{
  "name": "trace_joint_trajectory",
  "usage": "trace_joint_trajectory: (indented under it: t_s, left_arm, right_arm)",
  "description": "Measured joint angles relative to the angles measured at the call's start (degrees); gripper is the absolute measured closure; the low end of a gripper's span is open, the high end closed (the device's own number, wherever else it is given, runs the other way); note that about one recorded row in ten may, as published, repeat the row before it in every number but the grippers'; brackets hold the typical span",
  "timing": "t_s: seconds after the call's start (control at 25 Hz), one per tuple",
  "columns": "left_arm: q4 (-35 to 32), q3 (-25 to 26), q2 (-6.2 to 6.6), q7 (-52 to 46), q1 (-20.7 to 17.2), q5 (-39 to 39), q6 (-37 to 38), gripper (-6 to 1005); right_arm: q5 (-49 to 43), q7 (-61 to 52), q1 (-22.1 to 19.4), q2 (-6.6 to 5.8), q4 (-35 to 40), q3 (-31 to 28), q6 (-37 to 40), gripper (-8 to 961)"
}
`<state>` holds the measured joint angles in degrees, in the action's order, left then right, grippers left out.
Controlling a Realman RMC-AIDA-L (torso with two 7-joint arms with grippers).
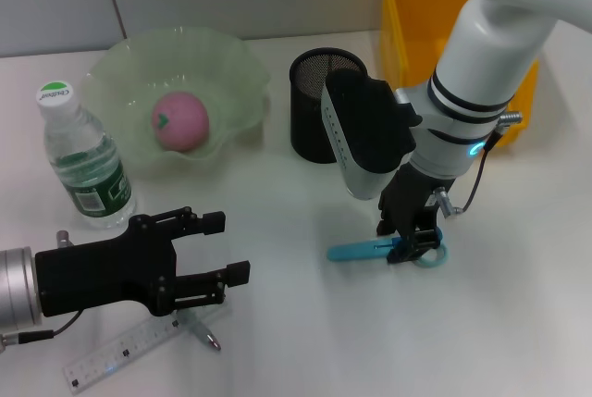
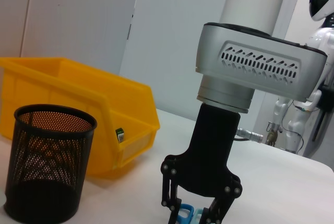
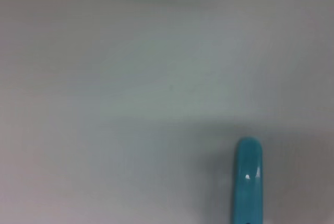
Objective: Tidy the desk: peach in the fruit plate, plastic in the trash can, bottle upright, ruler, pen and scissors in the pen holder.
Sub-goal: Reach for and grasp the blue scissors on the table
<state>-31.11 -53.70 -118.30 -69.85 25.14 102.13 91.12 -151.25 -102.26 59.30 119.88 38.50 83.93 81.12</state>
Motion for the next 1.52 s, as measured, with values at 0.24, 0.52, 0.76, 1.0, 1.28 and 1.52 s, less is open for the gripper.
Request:
trace_joint_trajectory:
  t_s: [0.24,0.52,0.76,1.0,1.28,1.52]
  left_arm:
    - [0.0,0.0,0.0,-0.02,0.04,0.0,-0.02,231]
    - [0.0,0.0,0.0,-0.03,0.14,0.0,-0.06,234]
    - [0.0,0.0,0.0,-0.03,0.25,0.0,-0.07,236]
    - [0.0,0.0,0.0,-0.03,0.26,0.0,-0.07,238]
    - [-0.04,0.0,0.0,-0.03,0.15,0.0,-0.02,241]
    - [-0.08,0.0,0.0,-0.02,0.06,0.0,0.04,243]
  right_arm:
    - [0.0,-0.01,0.55,0.0,-1.27,0.01,-0.44,602]
    - [0.0,-0.01,0.65,0.0,-1.49,0.04,-0.69,601]
    - [-0.01,-0.01,0.64,0.0,-1.51,0.09,-0.7,601]
    - [-0.01,0.0,0.61,0.0,-1.58,0.09,-0.7,602]
    - [-0.01,-0.03,0.72,0.0,-2.21,0.1,-0.7,610]
    - [-0.01,-0.03,0.6,0.01,-2.08,0.09,-0.69,650]
